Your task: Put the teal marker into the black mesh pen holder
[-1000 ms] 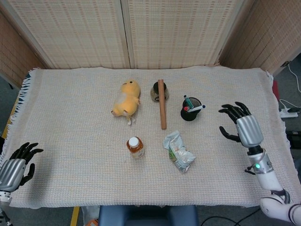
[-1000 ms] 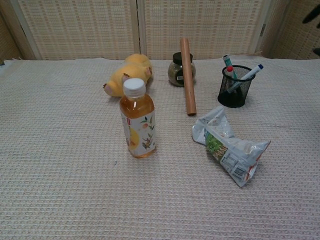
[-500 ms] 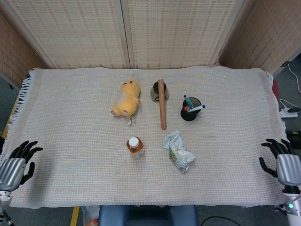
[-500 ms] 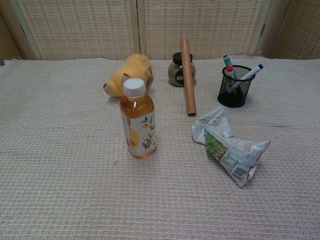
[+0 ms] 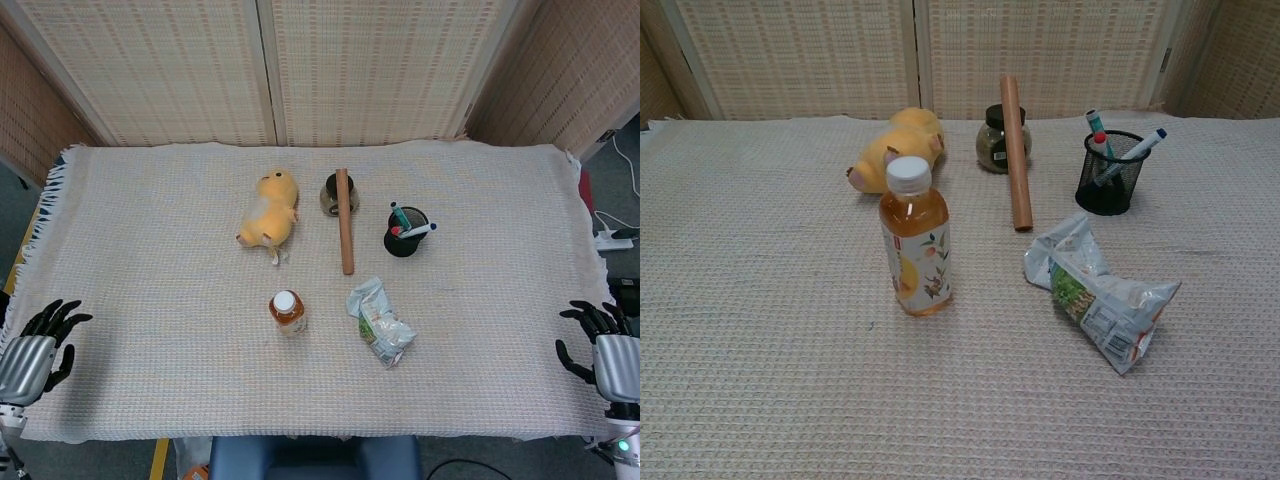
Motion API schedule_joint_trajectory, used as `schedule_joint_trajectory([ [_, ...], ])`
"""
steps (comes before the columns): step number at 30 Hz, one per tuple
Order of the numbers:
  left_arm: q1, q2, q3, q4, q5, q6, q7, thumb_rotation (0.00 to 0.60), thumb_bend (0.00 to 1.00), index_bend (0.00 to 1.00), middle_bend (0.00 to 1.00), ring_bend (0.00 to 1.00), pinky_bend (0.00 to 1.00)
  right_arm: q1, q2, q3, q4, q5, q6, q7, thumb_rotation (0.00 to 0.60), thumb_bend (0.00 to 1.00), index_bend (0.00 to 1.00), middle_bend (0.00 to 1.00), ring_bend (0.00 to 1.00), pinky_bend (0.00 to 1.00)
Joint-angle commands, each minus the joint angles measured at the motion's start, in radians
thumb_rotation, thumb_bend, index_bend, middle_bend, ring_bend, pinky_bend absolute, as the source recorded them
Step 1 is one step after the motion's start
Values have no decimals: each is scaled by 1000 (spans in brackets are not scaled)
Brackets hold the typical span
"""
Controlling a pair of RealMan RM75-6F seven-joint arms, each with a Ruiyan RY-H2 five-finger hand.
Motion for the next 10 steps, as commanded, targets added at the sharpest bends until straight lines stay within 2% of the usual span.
schedule_joint_trajectory([
  [1, -3, -2, 1, -1, -4, -9, 8, 600, 632, 256, 83, 8, 131, -2, 4, 4, -5, -4, -7, -1, 600, 303, 359, 222, 287, 163],
  [10, -13, -11, 1, 0, -17, -34, 24, 600, 632, 256, 84, 9, 131, -12, 9, 23, 0, -8, -14, 17, 600, 304, 370, 222, 287, 163],
])
